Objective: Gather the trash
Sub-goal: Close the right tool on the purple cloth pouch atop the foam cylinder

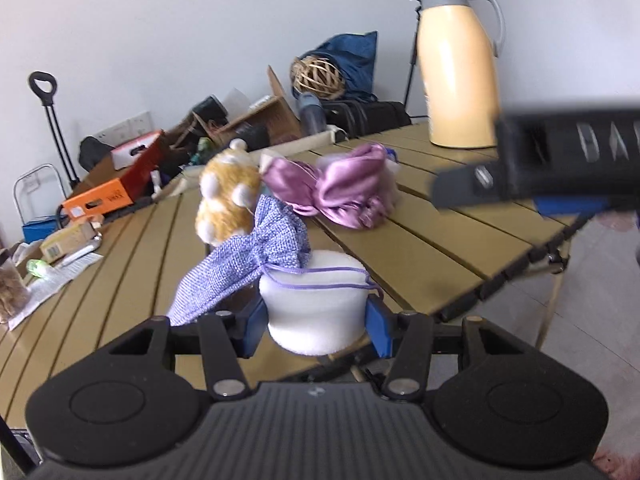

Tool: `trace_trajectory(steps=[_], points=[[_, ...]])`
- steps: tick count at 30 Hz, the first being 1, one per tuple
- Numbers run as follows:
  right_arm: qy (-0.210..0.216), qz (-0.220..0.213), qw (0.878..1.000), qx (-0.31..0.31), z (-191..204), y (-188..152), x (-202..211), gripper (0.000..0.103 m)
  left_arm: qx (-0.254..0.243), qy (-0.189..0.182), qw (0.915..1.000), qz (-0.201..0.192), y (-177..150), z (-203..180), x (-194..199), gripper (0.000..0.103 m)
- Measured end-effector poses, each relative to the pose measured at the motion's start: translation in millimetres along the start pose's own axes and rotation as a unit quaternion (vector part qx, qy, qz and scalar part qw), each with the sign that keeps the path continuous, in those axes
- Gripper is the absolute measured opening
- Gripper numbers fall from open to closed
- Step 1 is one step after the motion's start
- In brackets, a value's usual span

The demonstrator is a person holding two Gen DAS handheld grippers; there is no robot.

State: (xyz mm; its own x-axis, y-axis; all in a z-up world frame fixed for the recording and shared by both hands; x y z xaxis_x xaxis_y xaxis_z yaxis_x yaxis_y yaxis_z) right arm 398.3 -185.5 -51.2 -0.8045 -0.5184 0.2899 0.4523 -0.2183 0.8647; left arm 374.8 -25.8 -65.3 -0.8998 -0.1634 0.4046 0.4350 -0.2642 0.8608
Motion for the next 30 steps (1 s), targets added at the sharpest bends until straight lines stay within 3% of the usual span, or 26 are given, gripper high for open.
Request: trace_trajectory(steps=[6,12,16,19,21,23,27,30], points=[[0.069,0.031,0.996,0.056,26.3,11.4,-16.9,0.1,0.004,-0.002,1.0,0.006,-11.5,6.8,3.3,0.053],[0.129,0.08,0.987,0.06,38.2,6.2,-60.3,0.075,0.01,-0.019,0.9998,0.007,-14.4,15.3,5.0,0.053],[0.177,0.08,0.979,0.058,49.1,4.5,-70.5,0.069,0.013,-0.025,0.9996,0.008,-14.0,17.6,3.8,0.053],[0.181,0.082,0.978,0.069,56.6,3.5,-75.8,0.056,0.013,-0.027,0.9995,0.009,-14.7,18.2,4.0,0.053],[0.182,0.09,0.976,0.072,56.5,1.6,-78.9,0.031,0.013,-0.029,0.9995,0.008,-14.9,19.3,3.6,0.053],[0.202,0.096,0.972,0.068,56.2,-0.8,-80.0,0.018,0.015,-0.03,0.9994,0.009,-15.1,20.3,2.6,0.053],[0.205,0.088,0.971,0.086,60.2,-3.3,-74.1,0.01,0.019,-0.033,0.9992,0.01,-14.7,22.3,1.2,0.053],[0.178,0.074,0.977,0.09,57.1,-1.8,-67.0,0.008,0.022,-0.028,0.9993,0.009,-14.4,24.7,1.6,0.053]])
Point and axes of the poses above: each gripper's, at about its wrist camera, not at the fingertips, and x roughly against the way its jaws point, z to its left, y to its top, the point moved 4 cm from there along -x, roughly the way its jaws point, and after that the axes turned 11 degrees about y, right-handed, at the moved point
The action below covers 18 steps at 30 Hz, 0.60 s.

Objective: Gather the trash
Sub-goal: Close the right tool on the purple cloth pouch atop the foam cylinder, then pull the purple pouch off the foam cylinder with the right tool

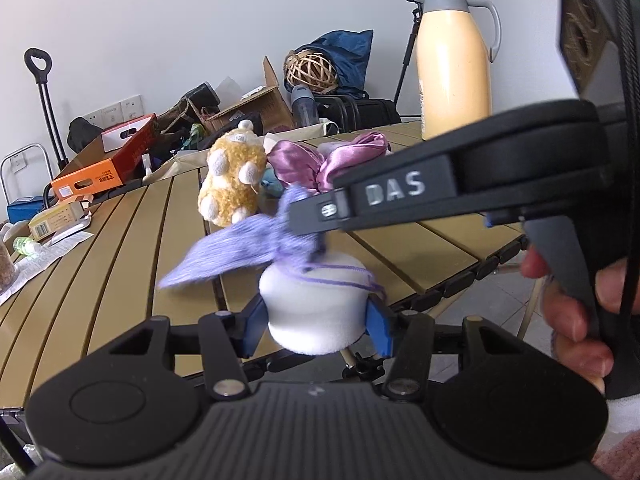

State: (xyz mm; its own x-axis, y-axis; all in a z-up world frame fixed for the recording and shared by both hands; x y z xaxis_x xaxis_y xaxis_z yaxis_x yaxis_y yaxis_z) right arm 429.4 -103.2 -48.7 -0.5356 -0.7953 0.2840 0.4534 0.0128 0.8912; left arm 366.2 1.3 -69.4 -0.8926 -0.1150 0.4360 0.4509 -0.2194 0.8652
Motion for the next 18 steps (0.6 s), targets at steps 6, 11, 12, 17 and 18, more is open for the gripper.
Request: trace_trajectory(steps=[6,11,12,17,18], points=[[-0.072,-0.022,0.995,0.06,9.9,-3.2,14.8,0.007,0.028,0.018,0.9994,0.0,3.3,15.0,1.2,0.053],[-0.117,-0.027,0.985,0.121,26.1,-12.7,17.7,0.006,0.05,0.041,0.9979,0.0,6.6,25.8,3.1,0.053],[-0.126,-0.029,0.983,0.129,27.9,-13.4,18.2,0.006,0.056,0.045,0.9974,0.001,6.6,28.8,3.8,0.053],[-0.154,-0.044,0.974,0.16,37.0,-13.5,24.1,0.006,0.075,0.058,0.9954,0.001,9.9,42.2,5.0,0.053],[-0.156,-0.049,0.973,0.164,38.7,-12.9,25.8,0.006,0.078,0.06,0.9951,0.001,10.5,44.1,5.8,0.053]])
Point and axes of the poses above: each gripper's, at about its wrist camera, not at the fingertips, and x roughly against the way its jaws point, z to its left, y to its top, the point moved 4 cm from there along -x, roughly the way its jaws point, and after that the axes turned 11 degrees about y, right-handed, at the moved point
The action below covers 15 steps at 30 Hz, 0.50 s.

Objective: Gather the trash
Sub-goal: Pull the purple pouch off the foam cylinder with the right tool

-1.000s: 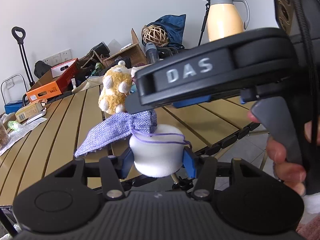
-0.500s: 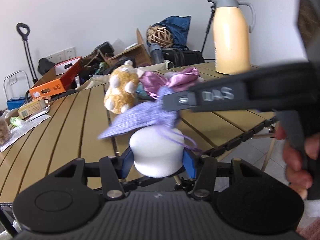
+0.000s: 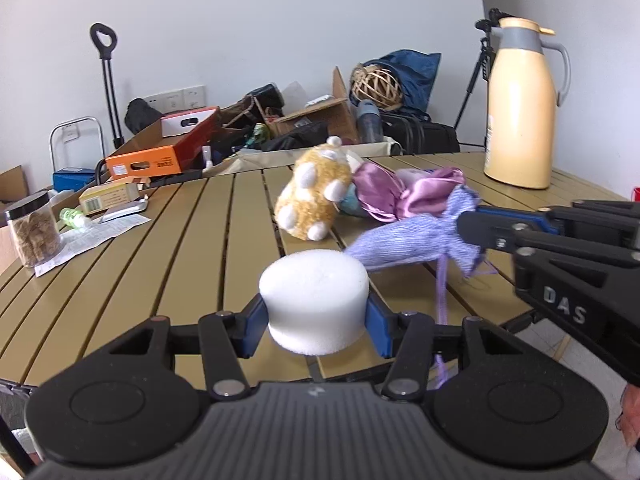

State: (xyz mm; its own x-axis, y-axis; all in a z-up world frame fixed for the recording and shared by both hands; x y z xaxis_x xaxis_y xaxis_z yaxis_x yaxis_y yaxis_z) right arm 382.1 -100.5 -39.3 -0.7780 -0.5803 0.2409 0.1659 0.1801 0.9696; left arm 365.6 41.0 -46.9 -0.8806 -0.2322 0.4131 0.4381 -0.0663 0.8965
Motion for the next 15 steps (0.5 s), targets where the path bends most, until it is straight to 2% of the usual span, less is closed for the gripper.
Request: trace_trajectory(steps=[11,15], points=[[-0.009,-0.056,0.998,0.026,6.4,18.8,34.9,0.006,0.031,0.003,0.9993,-0.019,9.9,12.8,14.9,0.053],[-0.011,-0.055,0.998,0.026,3.7,20.2,40.5,0.006,0.037,0.003,0.999,-0.023,11.8,16.0,18.1,0.053]])
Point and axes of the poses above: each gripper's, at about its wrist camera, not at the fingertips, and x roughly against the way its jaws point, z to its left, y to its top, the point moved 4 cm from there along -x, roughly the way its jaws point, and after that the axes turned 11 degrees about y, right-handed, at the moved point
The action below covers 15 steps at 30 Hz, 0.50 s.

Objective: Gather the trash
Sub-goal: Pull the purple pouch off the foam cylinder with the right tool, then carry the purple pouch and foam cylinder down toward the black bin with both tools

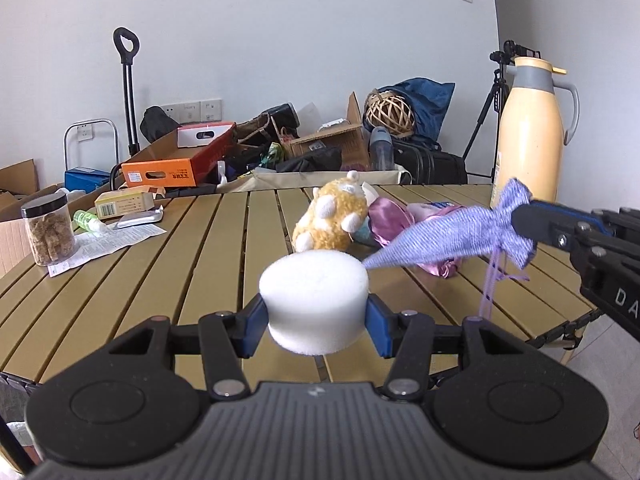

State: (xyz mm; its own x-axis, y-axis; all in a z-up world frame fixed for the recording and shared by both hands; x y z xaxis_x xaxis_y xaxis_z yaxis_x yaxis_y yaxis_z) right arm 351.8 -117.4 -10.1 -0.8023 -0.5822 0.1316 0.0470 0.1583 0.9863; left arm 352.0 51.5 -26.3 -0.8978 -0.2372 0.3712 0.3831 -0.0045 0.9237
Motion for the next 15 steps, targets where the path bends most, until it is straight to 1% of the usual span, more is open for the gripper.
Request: trace_trajectory(steps=[2,7,9,10,11,12,13,14,15], points=[[0.001,0.014,1.0,-0.001,-1.6,-4.4,-3.2,0.006,0.0,0.002,1.0,0.003,0.4,0.2,-1.8,0.053],[0.008,0.084,0.996,-0.023,-4.4,-28.8,-25.3,0.007,-0.005,0.009,0.9998,0.017,-3.3,-1.3,-7.6,0.053],[0.015,0.116,0.992,-0.041,-6.4,-37.4,-33.6,0.013,-0.004,0.01,0.9998,0.019,-4.2,-0.4,-8.3,0.053],[0.017,0.123,0.991,-0.05,-7.4,-41.4,-35.6,0.017,-0.004,0.01,0.9998,0.019,-4.4,-0.2,-8.4,0.053],[0.015,0.125,0.99,-0.055,-8.2,-43.5,-36.5,0.026,-0.004,0.011,0.9997,0.02,-4.7,-0.2,-8.7,0.053],[0.013,0.127,0.99,-0.055,-8.6,-45.0,-37.6,0.04,-0.003,0.011,0.9997,0.021,-4.8,0.0,-9.0,0.053],[0.009,0.127,0.99,-0.056,-9.3,-46.2,-37.9,0.047,-0.003,0.011,0.9997,0.022,-4.9,0.0,-9.0,0.053],[0.004,0.126,0.99,-0.061,-10.9,-47.3,-38.7,0.059,-0.003,0.012,0.9997,0.022,-4.9,-0.5,-9.0,0.053],[0.003,0.125,0.99,-0.068,-13.5,-48.2,-39.3,0.063,-0.002,0.013,0.9997,0.023,-4.8,-0.7,-8.9,0.053]])
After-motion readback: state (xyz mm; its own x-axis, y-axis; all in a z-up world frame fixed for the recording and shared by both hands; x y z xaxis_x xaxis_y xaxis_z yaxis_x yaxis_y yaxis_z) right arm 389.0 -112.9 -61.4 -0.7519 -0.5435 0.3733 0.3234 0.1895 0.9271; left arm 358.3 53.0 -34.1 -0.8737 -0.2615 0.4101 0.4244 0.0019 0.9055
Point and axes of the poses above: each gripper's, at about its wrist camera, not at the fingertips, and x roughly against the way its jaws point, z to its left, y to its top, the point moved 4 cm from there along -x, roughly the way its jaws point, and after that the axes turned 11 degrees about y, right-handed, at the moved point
